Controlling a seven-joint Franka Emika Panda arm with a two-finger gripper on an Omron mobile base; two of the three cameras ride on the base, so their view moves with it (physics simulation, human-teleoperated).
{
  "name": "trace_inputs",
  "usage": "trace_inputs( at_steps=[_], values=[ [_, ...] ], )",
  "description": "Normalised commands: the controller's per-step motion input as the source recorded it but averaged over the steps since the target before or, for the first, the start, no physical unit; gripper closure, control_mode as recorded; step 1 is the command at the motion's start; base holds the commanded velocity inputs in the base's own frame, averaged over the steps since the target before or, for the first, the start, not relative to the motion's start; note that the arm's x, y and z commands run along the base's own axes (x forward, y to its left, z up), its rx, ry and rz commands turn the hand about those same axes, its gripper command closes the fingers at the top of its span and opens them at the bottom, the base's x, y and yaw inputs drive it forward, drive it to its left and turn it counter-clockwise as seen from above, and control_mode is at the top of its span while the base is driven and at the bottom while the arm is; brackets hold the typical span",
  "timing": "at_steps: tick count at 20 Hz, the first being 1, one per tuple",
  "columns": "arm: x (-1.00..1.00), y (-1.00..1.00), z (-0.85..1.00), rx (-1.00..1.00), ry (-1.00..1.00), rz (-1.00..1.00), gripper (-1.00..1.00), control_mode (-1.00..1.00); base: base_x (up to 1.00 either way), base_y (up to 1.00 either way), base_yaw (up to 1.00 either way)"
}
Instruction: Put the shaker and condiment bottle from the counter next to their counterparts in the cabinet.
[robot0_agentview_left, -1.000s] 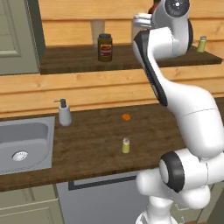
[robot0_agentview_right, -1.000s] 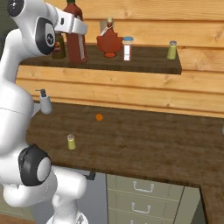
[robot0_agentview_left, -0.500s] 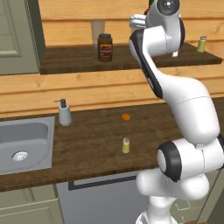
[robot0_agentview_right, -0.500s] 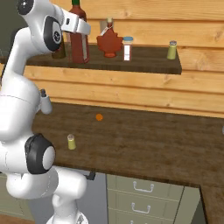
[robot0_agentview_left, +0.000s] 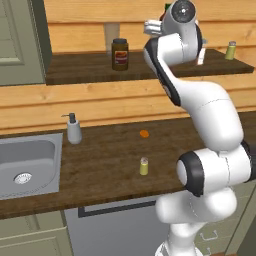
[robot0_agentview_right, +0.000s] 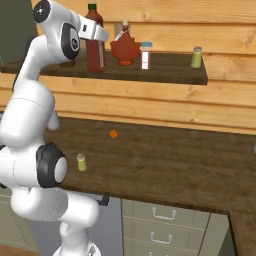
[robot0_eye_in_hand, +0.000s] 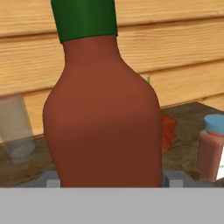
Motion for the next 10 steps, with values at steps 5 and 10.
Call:
trace_inputs(
  at_steps=[5,10],
  values=[
    [0.42,0.02,-0.16,0.00,0.00,0.00,1.00,-1.00,0.00,0.00,0.00],
    [0.33,0.04,-0.13,0.00,0.00,0.00,1.00,-1.00,0.00,0.00,0.00]
  ],
)
